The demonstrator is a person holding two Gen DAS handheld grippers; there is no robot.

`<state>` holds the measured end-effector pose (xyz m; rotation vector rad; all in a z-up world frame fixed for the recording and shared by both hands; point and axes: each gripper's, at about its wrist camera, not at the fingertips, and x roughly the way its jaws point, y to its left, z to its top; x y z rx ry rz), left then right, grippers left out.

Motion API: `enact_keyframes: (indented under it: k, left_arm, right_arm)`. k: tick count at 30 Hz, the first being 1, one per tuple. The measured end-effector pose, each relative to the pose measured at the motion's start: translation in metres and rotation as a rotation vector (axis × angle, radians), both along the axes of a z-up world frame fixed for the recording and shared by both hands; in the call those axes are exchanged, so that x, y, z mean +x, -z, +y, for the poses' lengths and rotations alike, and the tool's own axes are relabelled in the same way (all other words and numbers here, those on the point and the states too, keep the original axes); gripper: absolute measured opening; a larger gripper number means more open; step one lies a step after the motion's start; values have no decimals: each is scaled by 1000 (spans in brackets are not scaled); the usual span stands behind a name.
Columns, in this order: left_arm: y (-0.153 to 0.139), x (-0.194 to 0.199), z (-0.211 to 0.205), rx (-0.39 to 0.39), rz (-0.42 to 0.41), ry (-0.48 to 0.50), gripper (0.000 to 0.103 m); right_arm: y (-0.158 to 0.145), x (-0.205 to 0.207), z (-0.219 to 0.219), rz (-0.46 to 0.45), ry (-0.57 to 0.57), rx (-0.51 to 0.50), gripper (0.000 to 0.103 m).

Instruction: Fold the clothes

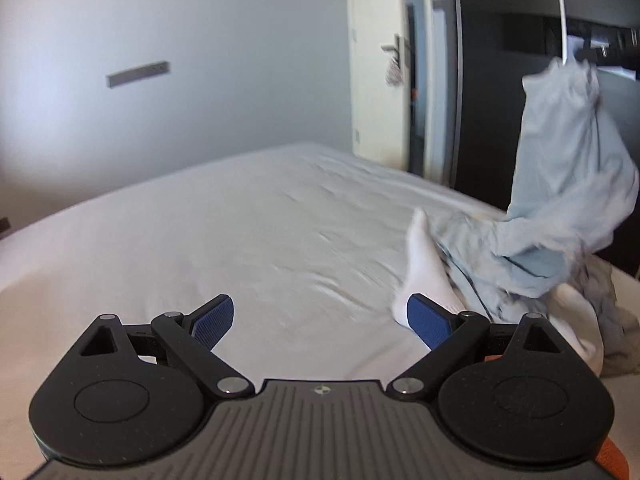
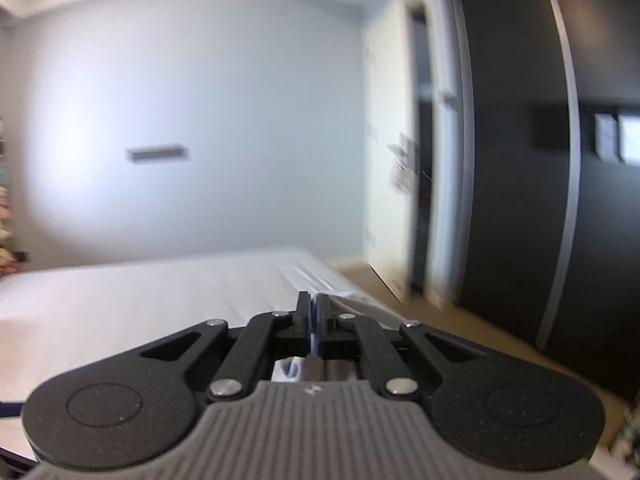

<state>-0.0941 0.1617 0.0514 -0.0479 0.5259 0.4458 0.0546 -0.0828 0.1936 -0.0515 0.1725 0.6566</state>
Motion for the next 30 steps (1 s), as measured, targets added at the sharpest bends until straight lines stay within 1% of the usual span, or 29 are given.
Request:
enact_keyframes:
  k: [2,5,9,13,19,21,22,25,27,30]
  left_arm:
    - [-14,-15,9,10,-34,-28,103]
    - [-34,-42,25,27,-86,-76,103]
    - [-55,-78,48,51,-146,-150,103]
    - [-64,-114,73,75,-182,-226,103]
    - [-59,-149,114,70,-165,-355,103]
    - [-56,-160,126,61,-158,-383,103]
    - [-54,-165,131,58,-149,-393,103]
    - [-39,-184,143,58,-95,-426,103]
    - [-27,-199,150,46,-47,-446,103]
    - [2,-210,160,5,35,-467,103]
  right_arm:
    - [-26,-26,21,-42,-94,28,3]
    - [-56,-64,54,-93,-236,63,2]
    - [-81,-108,97,-162,-411,107,2]
    - [-86,-132,135,-134,-532,153,2]
    - [-86,-186,185,-135,-739,176,2]
    - [-85,-203,202,-88,-802,183,2]
    - [-82,-208,213,-68,-821,169,2]
    - [-44,-205,248,8,-825,63,2]
    - [-3,-193,272,99,-825,-10,2]
    - [65,-173,318,241,-801,-125,3]
